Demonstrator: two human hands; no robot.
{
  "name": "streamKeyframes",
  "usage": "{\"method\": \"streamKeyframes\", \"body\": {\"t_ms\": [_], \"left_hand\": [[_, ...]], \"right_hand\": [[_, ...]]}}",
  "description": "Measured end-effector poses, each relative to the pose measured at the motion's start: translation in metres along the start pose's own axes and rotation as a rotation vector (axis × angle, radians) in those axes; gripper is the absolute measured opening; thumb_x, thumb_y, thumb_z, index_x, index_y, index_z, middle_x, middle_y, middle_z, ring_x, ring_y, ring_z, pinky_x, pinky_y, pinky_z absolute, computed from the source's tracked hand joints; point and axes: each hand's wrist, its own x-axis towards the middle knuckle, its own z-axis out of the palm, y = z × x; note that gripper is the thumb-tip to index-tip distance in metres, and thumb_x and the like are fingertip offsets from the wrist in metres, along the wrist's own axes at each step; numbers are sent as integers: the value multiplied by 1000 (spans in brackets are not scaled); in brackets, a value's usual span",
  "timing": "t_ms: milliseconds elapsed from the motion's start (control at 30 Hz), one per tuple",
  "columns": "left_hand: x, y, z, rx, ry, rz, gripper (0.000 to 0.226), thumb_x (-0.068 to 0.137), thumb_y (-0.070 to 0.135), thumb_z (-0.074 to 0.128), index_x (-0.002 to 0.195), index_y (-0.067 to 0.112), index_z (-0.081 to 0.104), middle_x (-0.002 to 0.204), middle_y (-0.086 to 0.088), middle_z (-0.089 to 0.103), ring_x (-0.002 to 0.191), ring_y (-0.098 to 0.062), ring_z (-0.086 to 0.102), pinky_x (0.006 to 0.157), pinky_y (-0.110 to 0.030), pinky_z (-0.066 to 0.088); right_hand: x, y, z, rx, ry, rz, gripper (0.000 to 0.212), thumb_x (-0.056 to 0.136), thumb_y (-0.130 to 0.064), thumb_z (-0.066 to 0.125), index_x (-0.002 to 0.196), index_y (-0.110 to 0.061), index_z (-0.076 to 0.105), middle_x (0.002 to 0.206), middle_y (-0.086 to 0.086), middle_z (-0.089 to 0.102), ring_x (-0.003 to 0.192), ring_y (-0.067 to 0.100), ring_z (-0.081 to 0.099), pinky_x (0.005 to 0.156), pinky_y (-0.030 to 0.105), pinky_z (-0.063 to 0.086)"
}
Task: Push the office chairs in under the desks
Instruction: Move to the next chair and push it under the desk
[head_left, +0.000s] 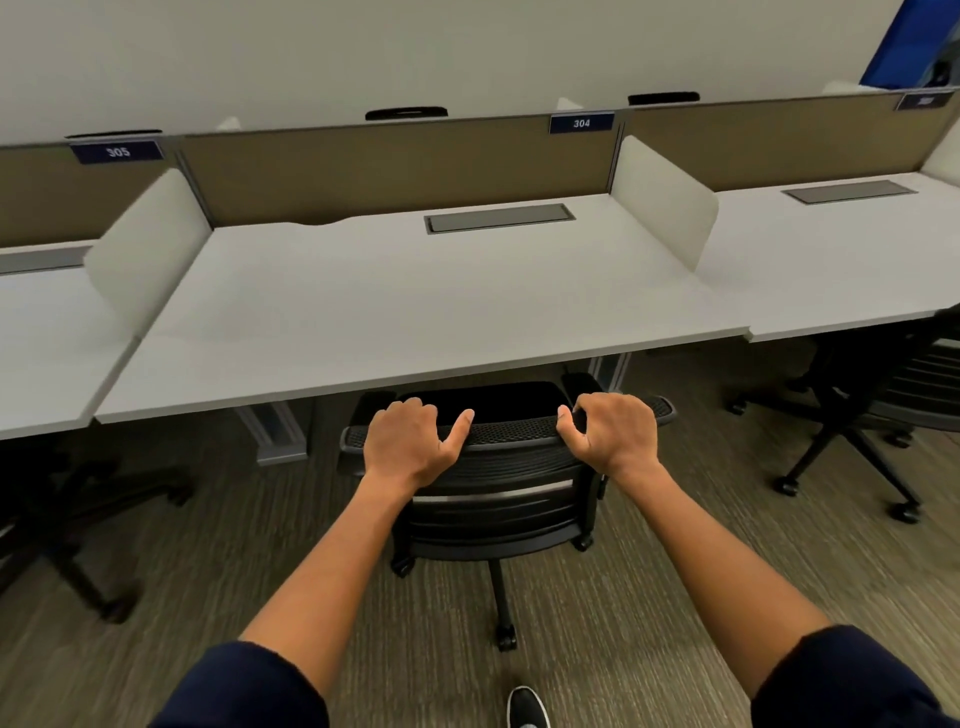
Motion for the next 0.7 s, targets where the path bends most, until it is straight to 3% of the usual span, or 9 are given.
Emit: {"method": "streamKeyframes", "body": {"t_ms": [267, 533, 700], "left_hand": [[28, -16, 11, 28, 7, -25, 72, 94, 66, 28, 47, 12, 41, 46, -4, 45, 40, -22, 45, 42, -29, 33], [50, -31, 24, 8, 13, -90, 69, 92, 69, 24, 54, 14, 45, 55, 0, 46, 49, -20, 45, 45, -28, 25], [70, -36, 30, 1, 7, -118, 72, 89, 75, 20, 59, 16, 49, 63, 3, 49, 56, -18, 49, 48, -28, 32]], "right_hand": [[28, -5, 15, 17, -23, -2, 64, 90, -58, 30, 55, -14, 60, 48, 1, 52, 43, 23, 48, 44, 29, 42], [57, -7, 37, 44, -46, -27, 63, 90, -57, 32, 55, -13, 60, 48, 1, 52, 44, 24, 50, 46, 30, 41], [79, -5, 49, 52, -50, -22, 62, 89, -54, 32, 50, -12, 55, 43, 2, 47, 41, 25, 46, 43, 30, 36]]}}
